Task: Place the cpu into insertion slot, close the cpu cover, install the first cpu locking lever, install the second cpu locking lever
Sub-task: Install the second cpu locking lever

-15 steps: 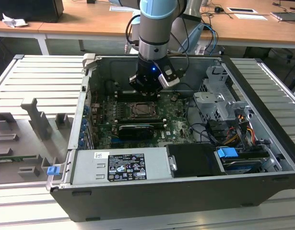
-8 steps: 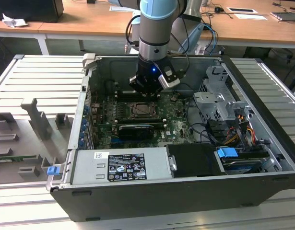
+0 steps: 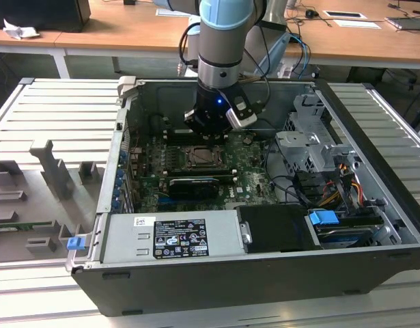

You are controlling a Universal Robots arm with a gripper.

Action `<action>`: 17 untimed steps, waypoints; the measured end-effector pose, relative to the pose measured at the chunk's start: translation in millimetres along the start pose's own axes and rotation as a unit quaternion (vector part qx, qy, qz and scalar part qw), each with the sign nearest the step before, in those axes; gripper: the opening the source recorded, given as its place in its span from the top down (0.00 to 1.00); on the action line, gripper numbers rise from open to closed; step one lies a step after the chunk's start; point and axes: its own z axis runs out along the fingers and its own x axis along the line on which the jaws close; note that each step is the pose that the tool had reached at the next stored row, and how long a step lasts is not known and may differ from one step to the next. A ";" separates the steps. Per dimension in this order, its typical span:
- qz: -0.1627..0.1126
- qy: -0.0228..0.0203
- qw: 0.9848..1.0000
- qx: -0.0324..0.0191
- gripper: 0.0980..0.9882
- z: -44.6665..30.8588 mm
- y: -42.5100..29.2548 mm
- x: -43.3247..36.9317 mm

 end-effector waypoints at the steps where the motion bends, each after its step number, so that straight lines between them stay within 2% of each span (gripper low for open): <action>1: 0.000 0.000 1.000 0.000 0.99 0.0 -0.7 0.0; 5: 0.000 0.000 1.000 0.000 0.99 -6.0 -0.6 0.0; 10: 0.000 0.000 1.000 0.000 0.99 -29.9 1.3 -0.2; 14: 0.000 0.000 1.000 0.003 0.99 -29.5 -6.6 0.2; 17: 0.000 0.000 1.000 0.004 0.99 -28.7 -15.6 0.6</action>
